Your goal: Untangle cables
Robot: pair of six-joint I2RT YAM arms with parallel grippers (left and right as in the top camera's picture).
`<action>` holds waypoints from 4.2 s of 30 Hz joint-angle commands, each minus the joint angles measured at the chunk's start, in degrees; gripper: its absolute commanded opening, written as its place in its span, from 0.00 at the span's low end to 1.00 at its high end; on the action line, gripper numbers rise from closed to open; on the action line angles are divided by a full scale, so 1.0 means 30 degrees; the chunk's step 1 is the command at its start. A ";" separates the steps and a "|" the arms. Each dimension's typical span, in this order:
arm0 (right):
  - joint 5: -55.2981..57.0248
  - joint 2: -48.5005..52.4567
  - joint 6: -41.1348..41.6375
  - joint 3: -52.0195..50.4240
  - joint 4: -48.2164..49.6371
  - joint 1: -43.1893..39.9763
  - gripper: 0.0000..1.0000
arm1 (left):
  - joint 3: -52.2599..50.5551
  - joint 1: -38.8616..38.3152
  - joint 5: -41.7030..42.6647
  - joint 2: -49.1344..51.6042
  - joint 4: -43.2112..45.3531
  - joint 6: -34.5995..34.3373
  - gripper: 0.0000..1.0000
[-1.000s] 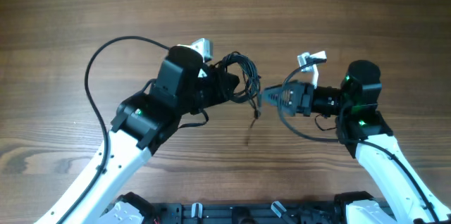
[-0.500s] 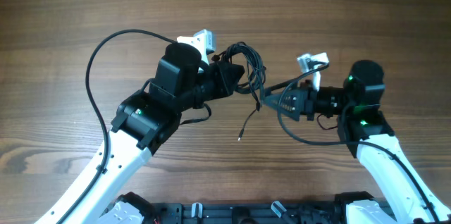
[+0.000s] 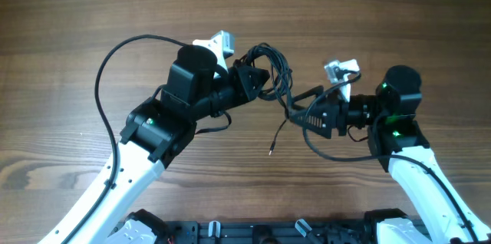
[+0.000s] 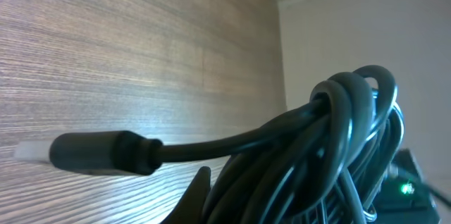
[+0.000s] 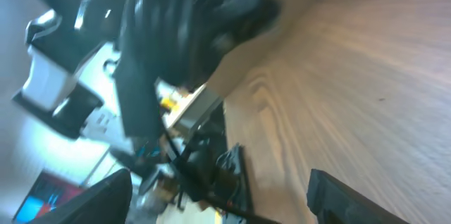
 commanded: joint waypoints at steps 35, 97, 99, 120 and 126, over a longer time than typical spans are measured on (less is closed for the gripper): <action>0.4495 0.2157 1.1096 0.0095 0.5406 0.0641 0.05 | 0.0168 -0.4138 -0.6907 0.0772 -0.0743 0.4575 0.04; 0.6011 0.2652 0.8692 -0.1916 -0.1144 -0.1443 1.00 | 0.0168 0.3854 -0.0852 0.0634 -0.3155 -2.2578 0.04; 0.7548 0.2652 0.9347 -0.1923 -0.1137 0.0430 1.00 | 0.0168 0.3854 -0.2244 0.0634 -0.4452 -2.2505 0.04; 2.2178 0.2652 2.2790 -0.1923 0.2601 0.9981 0.75 | 0.0168 0.3330 -0.2535 0.0634 -0.5901 -2.2433 0.04; 2.1646 0.2652 2.2811 -0.1923 0.3381 1.0120 0.75 | 0.0168 0.1807 -0.2557 0.0634 -0.5887 -2.2440 0.04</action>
